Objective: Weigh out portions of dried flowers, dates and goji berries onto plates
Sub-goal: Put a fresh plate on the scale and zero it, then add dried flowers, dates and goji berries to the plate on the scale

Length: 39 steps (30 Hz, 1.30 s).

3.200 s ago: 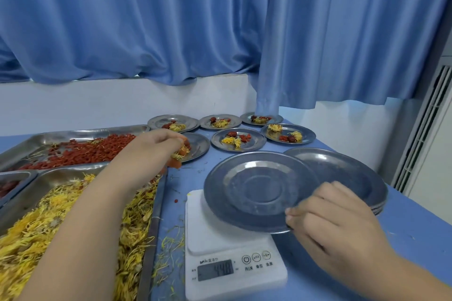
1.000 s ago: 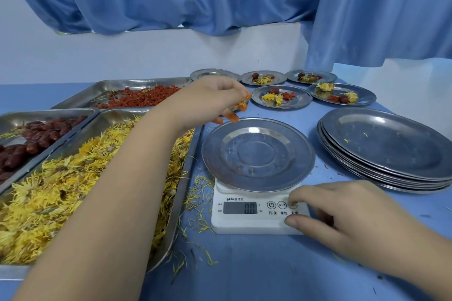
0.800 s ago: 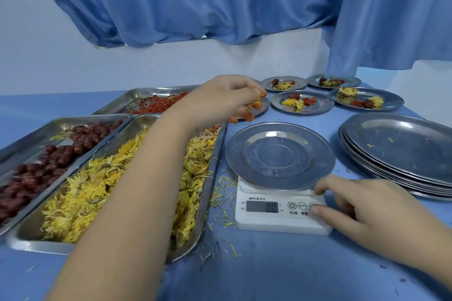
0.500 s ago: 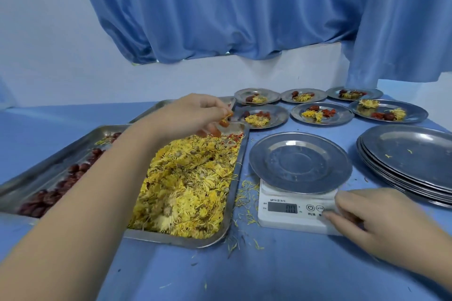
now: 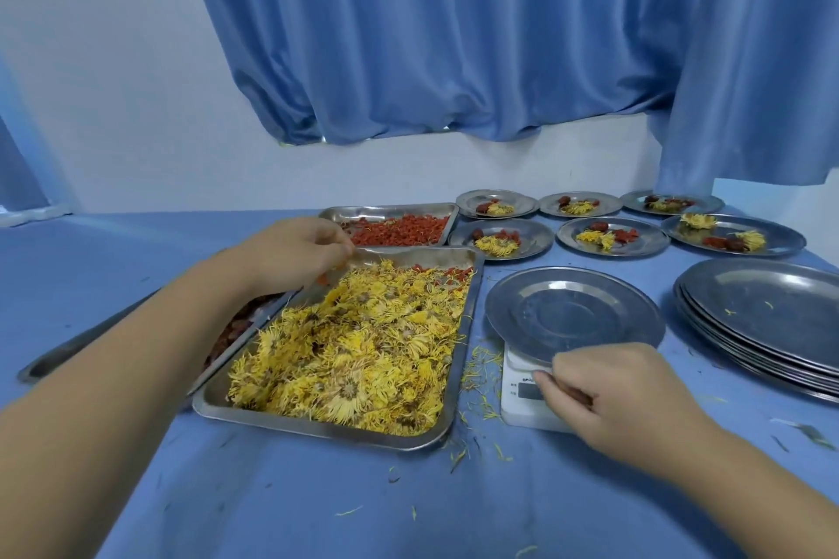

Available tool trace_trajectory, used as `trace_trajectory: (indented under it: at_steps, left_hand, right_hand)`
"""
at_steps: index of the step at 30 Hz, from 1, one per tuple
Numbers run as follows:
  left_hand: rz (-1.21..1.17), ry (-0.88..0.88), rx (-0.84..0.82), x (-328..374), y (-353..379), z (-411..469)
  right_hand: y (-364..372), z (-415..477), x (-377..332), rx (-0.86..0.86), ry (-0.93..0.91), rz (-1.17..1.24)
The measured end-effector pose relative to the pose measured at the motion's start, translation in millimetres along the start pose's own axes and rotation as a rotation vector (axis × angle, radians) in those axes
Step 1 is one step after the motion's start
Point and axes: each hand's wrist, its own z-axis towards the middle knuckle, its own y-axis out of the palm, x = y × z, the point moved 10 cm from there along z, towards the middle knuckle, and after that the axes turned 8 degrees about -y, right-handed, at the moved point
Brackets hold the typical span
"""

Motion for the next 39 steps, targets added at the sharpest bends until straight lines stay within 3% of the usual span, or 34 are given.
trace_trajectory:
  at_steps: [5,12,21,25,31,39]
  left_hand:
    - [-0.005,-0.061,-0.073,-32,18,6]
    - [-0.006,-0.010,0.053,-26,37,27]
    - [0.272,0.090,-0.165,5,94,55]
    - [0.396,0.037,-0.257,-3,104,62]
    - [0.321,0.033,-0.240,-7,93,66]
    - [0.055,0.043,-0.089,2,38,61]
  right_hand:
    - [2,-17,2,-0.039,-0.001,0.018]
    - [2,-9,-3,-0.041,0.042,0.041]
    - [-2,-6,2,-0.051,0.064,0.074]
    - [2,-9,2,-0.091,0.054,0.086]
    - [0,-11,9,-0.114,0.092,0.087]
    - [2,-15,16,-0.136,0.144,0.119]
